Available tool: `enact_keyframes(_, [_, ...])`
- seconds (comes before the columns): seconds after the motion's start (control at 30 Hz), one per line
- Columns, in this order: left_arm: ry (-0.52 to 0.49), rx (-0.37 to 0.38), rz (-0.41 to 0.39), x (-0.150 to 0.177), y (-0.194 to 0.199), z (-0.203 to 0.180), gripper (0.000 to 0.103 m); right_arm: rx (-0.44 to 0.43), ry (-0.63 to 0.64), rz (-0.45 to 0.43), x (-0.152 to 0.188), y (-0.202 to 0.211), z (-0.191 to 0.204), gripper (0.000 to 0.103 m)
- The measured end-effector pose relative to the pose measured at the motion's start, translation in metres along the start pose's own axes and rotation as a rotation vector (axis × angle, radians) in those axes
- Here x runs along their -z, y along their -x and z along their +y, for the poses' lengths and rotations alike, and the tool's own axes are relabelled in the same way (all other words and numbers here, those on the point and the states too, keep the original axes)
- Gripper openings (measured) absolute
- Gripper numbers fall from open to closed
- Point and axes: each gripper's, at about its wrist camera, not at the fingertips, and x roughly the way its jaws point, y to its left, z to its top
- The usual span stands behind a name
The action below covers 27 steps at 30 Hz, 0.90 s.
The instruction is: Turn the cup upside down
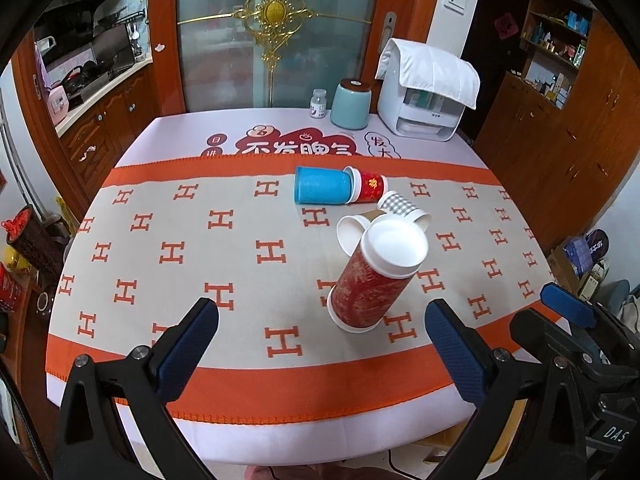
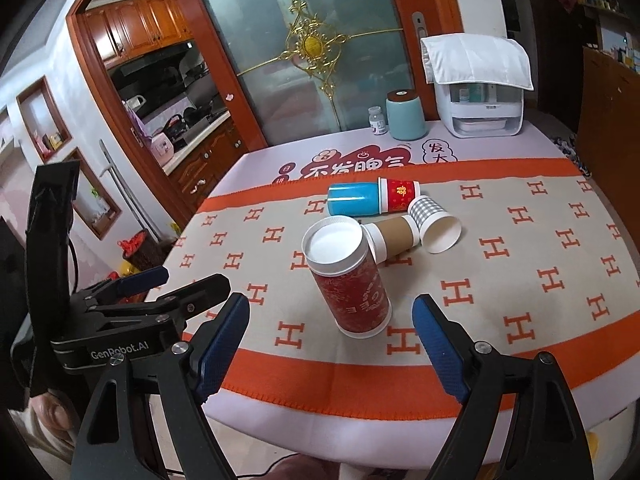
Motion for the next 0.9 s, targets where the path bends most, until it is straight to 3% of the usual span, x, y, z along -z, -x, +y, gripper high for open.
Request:
enact_keyframes(0.33, [-0.014,-0.033,-0.049,-0.010,0.022,-0.022,0.102,0.048,0.007,-0.027,-0.016,0.037,-0.006,0.087])
enact_keyframes(0.9, [0.011,-0.068,-0.089,-0.013,0.039,-0.034,0.102,0.049,0.033,-0.102,-0.032,0.076,-0.002,0.091])
